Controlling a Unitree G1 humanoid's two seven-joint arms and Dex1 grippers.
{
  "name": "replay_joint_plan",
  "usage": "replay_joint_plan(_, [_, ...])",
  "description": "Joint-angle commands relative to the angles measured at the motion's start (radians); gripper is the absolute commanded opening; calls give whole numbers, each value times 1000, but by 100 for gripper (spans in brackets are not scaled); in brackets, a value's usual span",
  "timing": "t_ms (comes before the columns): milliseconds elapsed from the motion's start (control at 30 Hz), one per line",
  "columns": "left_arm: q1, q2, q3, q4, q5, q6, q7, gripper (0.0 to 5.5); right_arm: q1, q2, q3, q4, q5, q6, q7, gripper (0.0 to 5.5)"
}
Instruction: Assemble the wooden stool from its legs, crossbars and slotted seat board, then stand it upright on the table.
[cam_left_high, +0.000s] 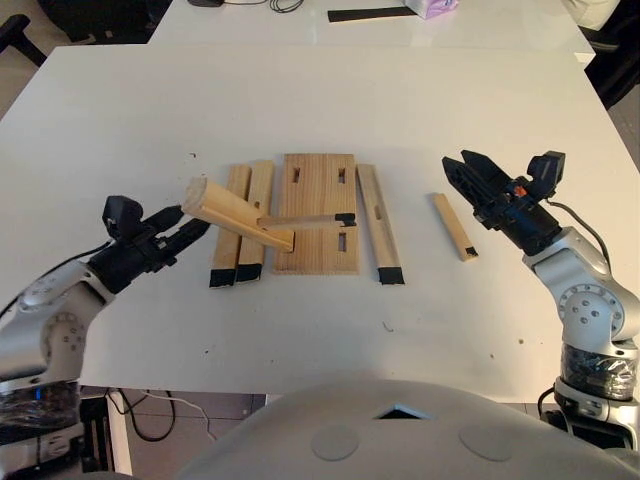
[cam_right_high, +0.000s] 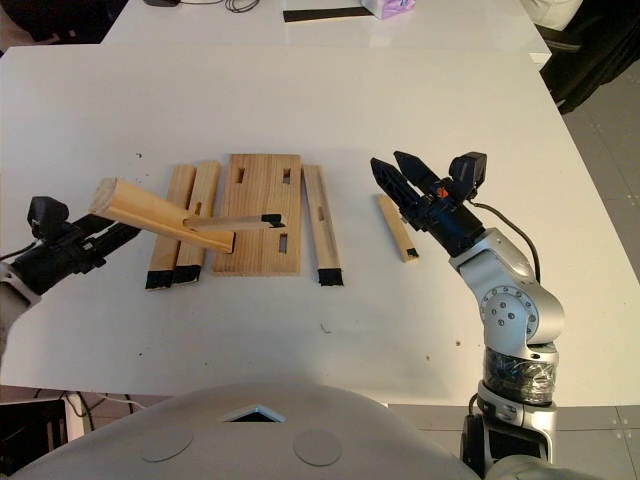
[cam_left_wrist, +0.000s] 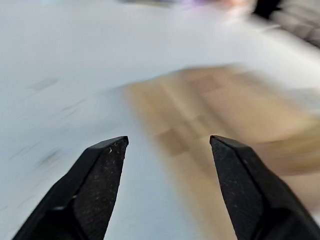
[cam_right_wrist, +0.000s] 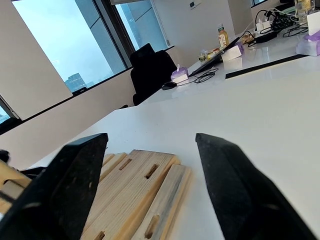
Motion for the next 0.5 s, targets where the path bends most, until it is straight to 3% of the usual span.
replay_joint_plan(33, [26, -131, -60, -63, 68, -36, 120, 305, -15, 6, -9, 9, -8, -4, -32, 324])
replay_joint_plan(200, [34, -214, -50, -136, 78, -4, 230, 305, 4, 6, -26, 2, -1, -1, -49, 324])
replay_joint_plan(500, [53, -200, -175, -144, 209, 38, 254, 305, 18, 28, -18, -10, -1, -1, -70, 324])
